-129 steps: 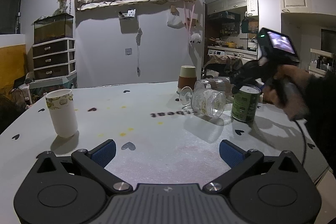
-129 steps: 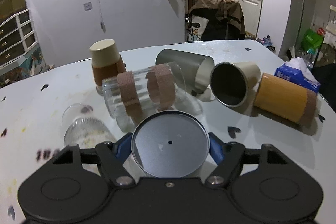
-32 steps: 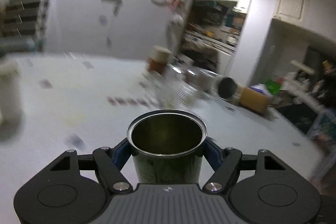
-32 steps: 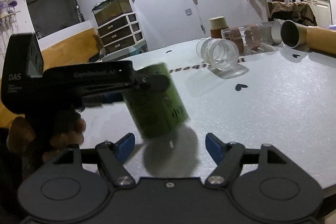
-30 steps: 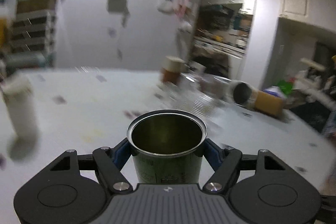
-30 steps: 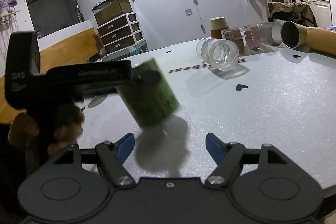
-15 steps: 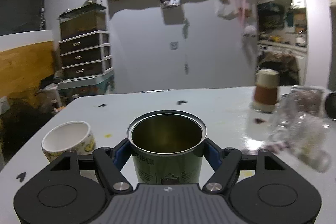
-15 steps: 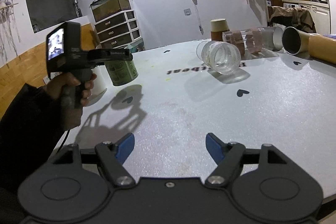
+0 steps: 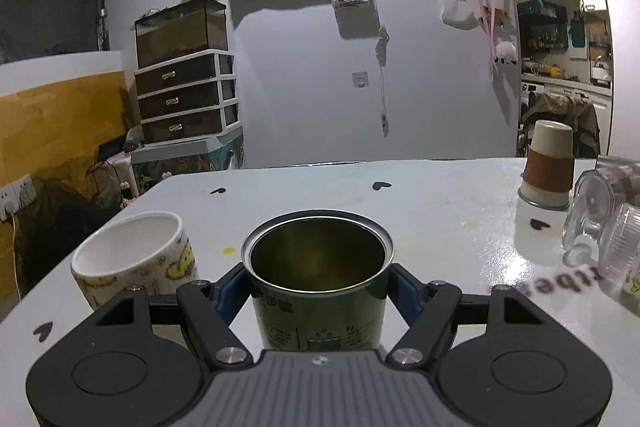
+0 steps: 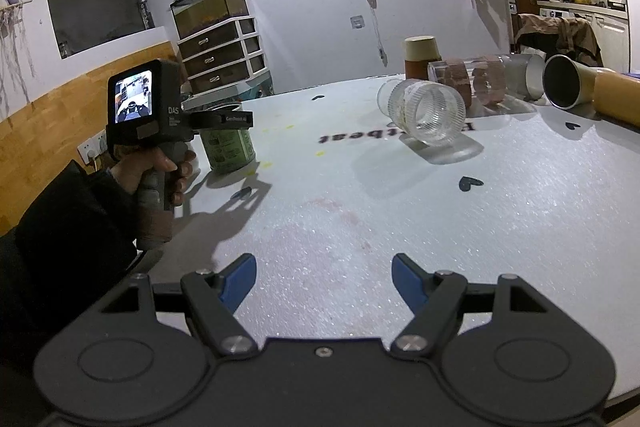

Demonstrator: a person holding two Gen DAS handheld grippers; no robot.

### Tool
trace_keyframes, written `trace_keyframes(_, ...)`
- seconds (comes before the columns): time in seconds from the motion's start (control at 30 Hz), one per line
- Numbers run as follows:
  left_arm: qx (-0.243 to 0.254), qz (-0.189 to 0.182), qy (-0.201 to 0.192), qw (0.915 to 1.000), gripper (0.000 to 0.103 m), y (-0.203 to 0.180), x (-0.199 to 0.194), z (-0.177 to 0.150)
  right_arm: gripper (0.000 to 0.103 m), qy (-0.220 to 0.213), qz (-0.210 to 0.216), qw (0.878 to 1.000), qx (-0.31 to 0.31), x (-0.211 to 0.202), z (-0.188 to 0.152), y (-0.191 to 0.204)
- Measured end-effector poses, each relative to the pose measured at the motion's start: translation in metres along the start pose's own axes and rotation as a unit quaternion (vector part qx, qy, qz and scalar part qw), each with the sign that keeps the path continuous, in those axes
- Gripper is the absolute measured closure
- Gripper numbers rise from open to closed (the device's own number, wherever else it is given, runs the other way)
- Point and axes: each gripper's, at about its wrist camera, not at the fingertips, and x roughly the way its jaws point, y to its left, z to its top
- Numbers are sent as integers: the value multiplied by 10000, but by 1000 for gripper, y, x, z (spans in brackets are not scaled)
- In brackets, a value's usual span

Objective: Flip cup upright

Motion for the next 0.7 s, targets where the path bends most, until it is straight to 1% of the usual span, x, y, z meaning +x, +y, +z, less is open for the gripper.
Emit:
trace_keyframes(0.1, -88, -76, 97, 9999, 25, 2, -1, -2, 28, -27, 13, 10000, -10, 0, 1, 1)
trace_keyframes(0.17, -126, -96, 154, 9998, 16, 3, -2, -3, 28, -39, 22, 10000, -11, 1, 2, 2)
trace_keyframes(0.23, -157, -74, 208, 9996, 13, 4, -5, -4, 28, -33, 24, 10000, -1, 2, 3, 2)
trace_keyframes(0.33, -225, -150, 260, 9993, 8, 6, -17, -4, 28, -67, 2, 10000, -11, 4, 8, 0)
trace_keyframes(0.5, -267, -292, 155, 9991, 4, 10, -50, -5, 27, -195, -30, 9998, -43, 5, 14, 0)
trace_keyframes(0.57, -218, -401, 63, 9989, 3, 12, -67, -6, 27, -253, -40, 9996, -73, 5, 16, 1)
trace_keyframes(0.7, -179, -500, -87, 9986, 2, 18, -98, -9, 27, -379, -54, 9991, -180, 6, 23, 4)
